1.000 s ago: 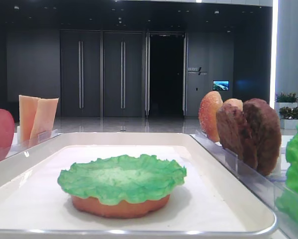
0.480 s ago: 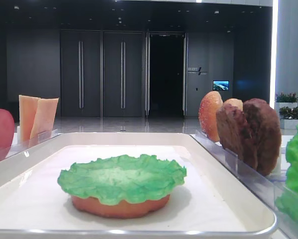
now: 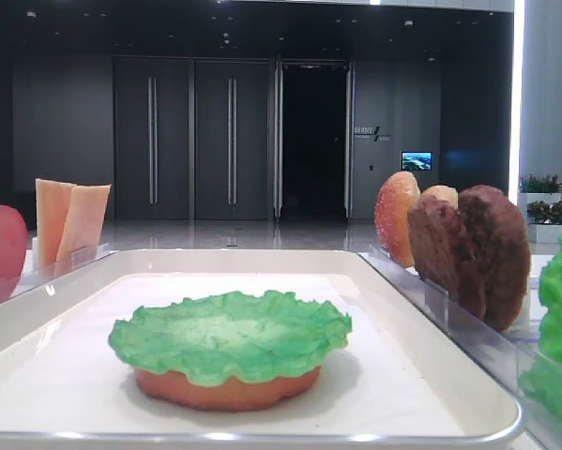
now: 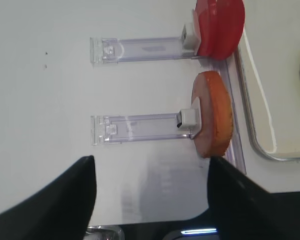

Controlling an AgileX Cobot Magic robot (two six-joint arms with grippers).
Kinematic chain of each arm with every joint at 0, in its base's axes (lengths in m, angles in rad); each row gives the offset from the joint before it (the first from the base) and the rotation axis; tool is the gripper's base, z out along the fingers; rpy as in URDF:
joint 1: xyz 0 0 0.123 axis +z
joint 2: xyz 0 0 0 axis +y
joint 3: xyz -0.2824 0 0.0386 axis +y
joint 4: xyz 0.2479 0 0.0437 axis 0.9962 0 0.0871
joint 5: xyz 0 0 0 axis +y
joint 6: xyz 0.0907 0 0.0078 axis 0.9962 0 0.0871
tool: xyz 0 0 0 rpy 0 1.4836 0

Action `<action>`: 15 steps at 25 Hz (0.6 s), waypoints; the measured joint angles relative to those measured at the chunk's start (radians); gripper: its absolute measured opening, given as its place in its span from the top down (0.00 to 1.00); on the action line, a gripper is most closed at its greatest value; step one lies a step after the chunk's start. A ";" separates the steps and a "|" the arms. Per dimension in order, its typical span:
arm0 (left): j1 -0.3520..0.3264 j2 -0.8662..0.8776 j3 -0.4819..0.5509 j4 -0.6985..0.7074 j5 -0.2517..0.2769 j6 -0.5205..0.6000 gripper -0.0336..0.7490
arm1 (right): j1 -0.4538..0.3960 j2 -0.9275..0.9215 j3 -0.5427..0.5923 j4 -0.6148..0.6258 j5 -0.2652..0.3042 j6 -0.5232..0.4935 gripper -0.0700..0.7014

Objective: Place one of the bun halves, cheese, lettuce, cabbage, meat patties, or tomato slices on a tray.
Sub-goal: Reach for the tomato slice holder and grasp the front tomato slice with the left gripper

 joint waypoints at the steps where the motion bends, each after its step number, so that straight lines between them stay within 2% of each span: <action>1: 0.000 0.025 -0.007 -0.001 0.000 -0.001 0.29 | 0.000 0.000 0.000 0.000 0.000 0.000 0.35; 8: 0.000 0.231 -0.085 -0.006 0.002 -0.019 0.29 | 0.000 0.000 0.000 0.000 0.000 0.000 0.35; 15: 0.000 0.444 -0.205 -0.007 0.002 -0.021 0.29 | 0.000 0.000 0.000 0.001 0.000 0.000 0.35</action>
